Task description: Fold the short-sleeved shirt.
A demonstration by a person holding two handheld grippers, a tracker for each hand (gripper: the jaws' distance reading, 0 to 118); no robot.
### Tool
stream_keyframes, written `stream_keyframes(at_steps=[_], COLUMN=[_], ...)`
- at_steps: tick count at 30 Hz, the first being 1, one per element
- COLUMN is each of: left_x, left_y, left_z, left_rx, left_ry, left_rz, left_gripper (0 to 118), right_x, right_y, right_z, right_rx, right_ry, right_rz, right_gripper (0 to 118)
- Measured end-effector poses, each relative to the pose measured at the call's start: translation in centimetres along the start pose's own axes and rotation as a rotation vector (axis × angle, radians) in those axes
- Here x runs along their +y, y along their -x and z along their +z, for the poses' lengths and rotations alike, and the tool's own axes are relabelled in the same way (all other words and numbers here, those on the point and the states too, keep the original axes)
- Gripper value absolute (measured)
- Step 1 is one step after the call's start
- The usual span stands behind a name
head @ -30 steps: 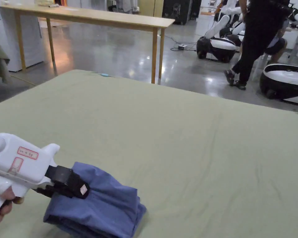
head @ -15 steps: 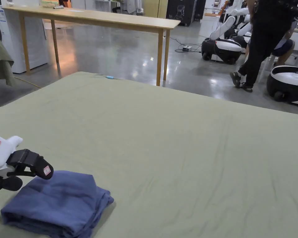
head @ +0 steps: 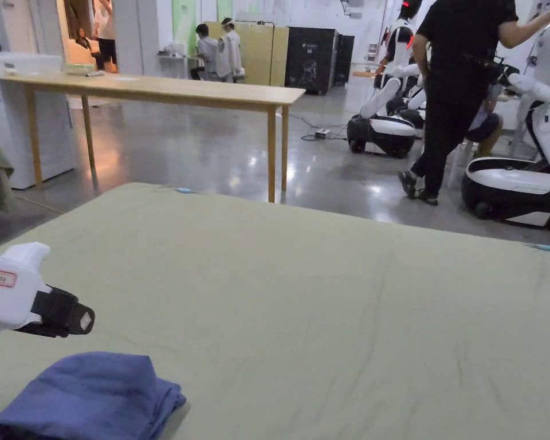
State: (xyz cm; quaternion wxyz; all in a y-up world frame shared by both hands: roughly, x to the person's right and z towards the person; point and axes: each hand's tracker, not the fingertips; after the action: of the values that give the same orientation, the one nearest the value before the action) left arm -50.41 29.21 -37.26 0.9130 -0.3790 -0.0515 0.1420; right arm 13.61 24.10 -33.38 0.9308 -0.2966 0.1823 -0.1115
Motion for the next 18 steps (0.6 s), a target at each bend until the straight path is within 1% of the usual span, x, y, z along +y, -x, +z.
stream_keyframes(at_steps=[1, 2, 4, 5, 6, 7, 9, 11, 12, 13, 15, 16, 18], left_x=[-0.8, -1.4, -2.8, -3.2, -4.1, -5.0, -6.4, -7.3, -7.9, -8.4, -8.9, -8.7, -9.0], left_y=[-3.2, -6.4, -12.4, -14.9, -18.3, -21.2, -26.2, -29.8, -31.3, -33.2, -35.3, -35.7, -36.6], left_z=[0.2, 0.1, -0.3, -0.5, -0.7, -0.9, -1.8, -2.8, -3.2, -3.4, -3.8, -3.7, -3.5], left_rx=[-0.018, -0.006, -0.061, -0.047, -0.011, 0.008, 0.066, 0.039, 0.044, 0.081, 0.168, 0.208, 0.21], left_ry=[-0.04, -0.08, -0.141, -0.183, -0.24, -0.303, -0.433, -0.512, -0.528, -0.568, -0.643, -0.696, -0.7], left_rz=[-0.042, -0.071, -0.069, -0.097, -0.163, -0.224, -0.284, -0.272, -0.237, -0.263, -0.309, -0.377, -0.378], left_gripper=[7, 7, 7, 7, 7, 7, 7, 7, 7, 7, 7, 7, 7], right_x=[0.4, 0.8, 1.4, 1.7, 1.9, 2.1, 2.4, 2.5, 2.5, 2.5, 2.5, 2.5, 2.6], right_y=[0.4, 0.9, 1.1, 1.5, 1.9, 2.1, 2.4, 2.5, 2.4, 2.4, 2.1, 2.0, 1.8], right_z=[0.3, 0.6, 0.9, 1.2, 1.5, 1.7, 2.1, 2.5, 2.7, 2.8, 3.1, 3.3, 3.7], right_rx=[-0.029, -0.079, -0.165, -0.208, -0.244, -0.259, -0.316, -0.356, -0.378, -0.413, -0.44, -0.447, -0.469], right_ry=[-0.028, -0.063, -0.136, -0.164, -0.193, -0.212, -0.264, -0.313, -0.334, -0.355, -0.384, -0.394, -0.432], right_rz=[0.035, 0.074, 0.172, 0.2, 0.223, 0.232, 0.259, 0.27, 0.278, 0.29, 0.314, 0.318, 0.324], right_gripper=[2, 2, 2, 2, 2, 2, 2, 2, 2, 2, 2, 2, 2])
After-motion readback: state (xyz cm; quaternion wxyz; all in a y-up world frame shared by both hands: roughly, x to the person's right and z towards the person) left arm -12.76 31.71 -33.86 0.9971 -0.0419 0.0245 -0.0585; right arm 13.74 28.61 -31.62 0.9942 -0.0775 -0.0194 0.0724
